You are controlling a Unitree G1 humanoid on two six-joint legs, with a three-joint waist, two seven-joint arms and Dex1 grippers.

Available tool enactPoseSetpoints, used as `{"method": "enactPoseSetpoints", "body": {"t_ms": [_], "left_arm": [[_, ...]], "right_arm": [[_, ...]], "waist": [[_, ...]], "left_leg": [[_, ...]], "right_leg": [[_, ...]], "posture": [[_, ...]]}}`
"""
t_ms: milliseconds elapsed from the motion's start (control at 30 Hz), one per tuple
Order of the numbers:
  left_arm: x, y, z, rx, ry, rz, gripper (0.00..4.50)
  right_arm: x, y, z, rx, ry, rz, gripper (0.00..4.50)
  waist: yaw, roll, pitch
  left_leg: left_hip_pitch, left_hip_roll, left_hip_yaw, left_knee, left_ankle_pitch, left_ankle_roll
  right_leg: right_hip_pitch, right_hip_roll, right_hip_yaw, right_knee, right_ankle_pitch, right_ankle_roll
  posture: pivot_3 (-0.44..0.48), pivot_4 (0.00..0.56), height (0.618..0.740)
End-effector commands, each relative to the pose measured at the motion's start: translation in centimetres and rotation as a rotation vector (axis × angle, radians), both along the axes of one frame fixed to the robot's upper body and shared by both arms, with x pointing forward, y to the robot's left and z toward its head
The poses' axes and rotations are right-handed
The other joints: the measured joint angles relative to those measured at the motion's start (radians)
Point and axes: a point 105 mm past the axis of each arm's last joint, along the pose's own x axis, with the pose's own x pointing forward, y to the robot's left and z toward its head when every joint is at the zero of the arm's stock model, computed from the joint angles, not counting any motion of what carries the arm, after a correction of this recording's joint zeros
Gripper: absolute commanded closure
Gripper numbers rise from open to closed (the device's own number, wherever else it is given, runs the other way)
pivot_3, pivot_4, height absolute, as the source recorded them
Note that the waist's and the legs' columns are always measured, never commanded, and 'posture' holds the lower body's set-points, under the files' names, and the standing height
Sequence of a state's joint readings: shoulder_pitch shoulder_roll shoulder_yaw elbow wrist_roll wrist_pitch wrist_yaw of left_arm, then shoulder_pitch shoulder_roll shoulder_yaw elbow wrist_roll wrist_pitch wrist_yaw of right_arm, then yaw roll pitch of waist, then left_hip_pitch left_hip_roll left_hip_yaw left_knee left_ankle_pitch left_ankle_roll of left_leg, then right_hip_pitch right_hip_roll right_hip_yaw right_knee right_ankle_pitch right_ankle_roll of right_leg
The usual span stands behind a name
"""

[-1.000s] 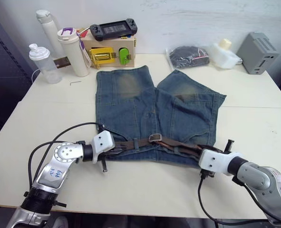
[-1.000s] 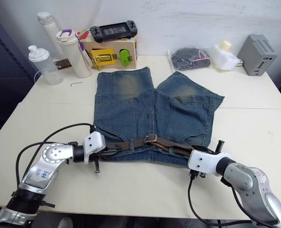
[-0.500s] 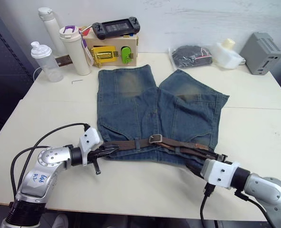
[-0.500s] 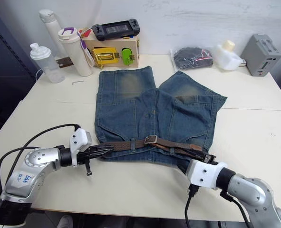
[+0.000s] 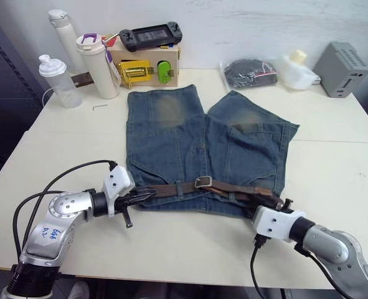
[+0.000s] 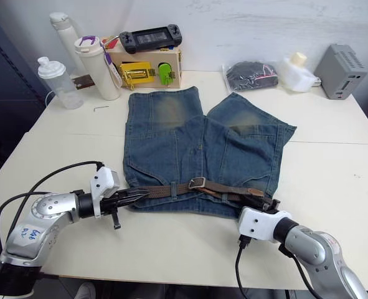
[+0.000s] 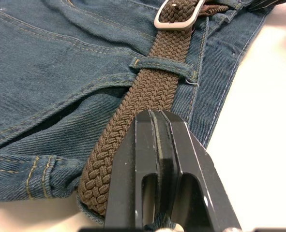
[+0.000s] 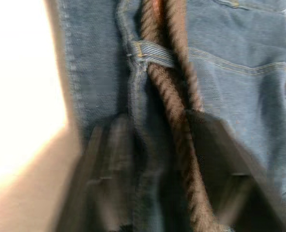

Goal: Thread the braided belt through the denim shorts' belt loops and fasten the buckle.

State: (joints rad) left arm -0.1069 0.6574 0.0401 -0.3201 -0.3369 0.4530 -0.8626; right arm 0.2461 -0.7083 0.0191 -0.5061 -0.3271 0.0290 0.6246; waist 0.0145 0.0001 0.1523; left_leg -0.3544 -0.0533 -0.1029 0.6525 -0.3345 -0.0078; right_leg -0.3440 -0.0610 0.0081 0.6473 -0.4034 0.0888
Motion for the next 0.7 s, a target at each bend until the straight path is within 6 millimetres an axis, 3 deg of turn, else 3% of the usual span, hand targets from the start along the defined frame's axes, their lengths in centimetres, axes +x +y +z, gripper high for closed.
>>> {"method": "enactPoseSetpoints", "body": {"t_ms": [33,233,333,433,667,700], "left_arm": [[-0.1,0.0,1.8,-0.003,-0.093,-0.001,4.5],[-0.7,0.6,2.1,0.224,-0.399,-0.003,4.5],[-0.8,1.6,2.1,0.274,-0.458,0.014,4.5],[-0.7,1.9,2.1,0.304,-0.484,0.003,3.68],[-0.2,1.5,1.2,0.377,-0.596,-0.014,0.44],[-0.2,1.6,0.9,0.38,-0.596,-0.014,0.44]], "right_arm": [[0.1,-0.3,-0.6,-0.024,-0.01,-0.034,4.45],[0.2,0.5,-1.3,-0.016,-0.028,-0.076,4.45],[0.1,1.3,-1.4,-0.001,-0.027,-0.069,4.45],[0.0,2.0,-1.6,0.013,-0.023,-0.061,4.5],[0.0,3.4,-1.3,0.049,-0.024,-0.056,4.5],[0.0,3.6,-1.3,0.052,-0.023,-0.057,4.5]], "waist": [[0.0,0.0,0.0],[-0.006,-0.001,0.0],[-0.011,-0.002,-0.001],[-0.016,-0.003,-0.001],[-0.019,-0.003,-0.001],[-0.019,-0.003,-0.001]], "left_leg": [[0.0,0.0,0.0,0.0,0.0,0.0],[0.001,0.0,0.0,-0.001,0.0,-0.001],[0.001,0.0,0.0,-0.002,0.0,-0.001],[0.002,0.0,0.0,-0.002,0.001,-0.001],[0.002,0.001,0.0,-0.004,0.001,-0.001],[0.002,0.001,0.0,-0.004,0.001,-0.001]], "right_leg": [[0.0,0.0,0.0,0.0,0.0,0.0],[0.0,0.0,0.0,0.0,0.0,0.0],[0.0,0.0,0.0,0.0,0.0,0.0],[0.001,0.0,0.0,0.0,0.0,0.0],[0.0,0.001,0.0,0.0,0.0,0.0],[0.0,0.001,0.0,0.0,0.0,0.0]], "posture": [[0.0,0.15,0.74],[0.0,0.15,0.74],[0.0,0.15,0.74],[0.0,0.15,0.74],[0.0,0.15,0.74],[0.0,0.15,0.74]]}}
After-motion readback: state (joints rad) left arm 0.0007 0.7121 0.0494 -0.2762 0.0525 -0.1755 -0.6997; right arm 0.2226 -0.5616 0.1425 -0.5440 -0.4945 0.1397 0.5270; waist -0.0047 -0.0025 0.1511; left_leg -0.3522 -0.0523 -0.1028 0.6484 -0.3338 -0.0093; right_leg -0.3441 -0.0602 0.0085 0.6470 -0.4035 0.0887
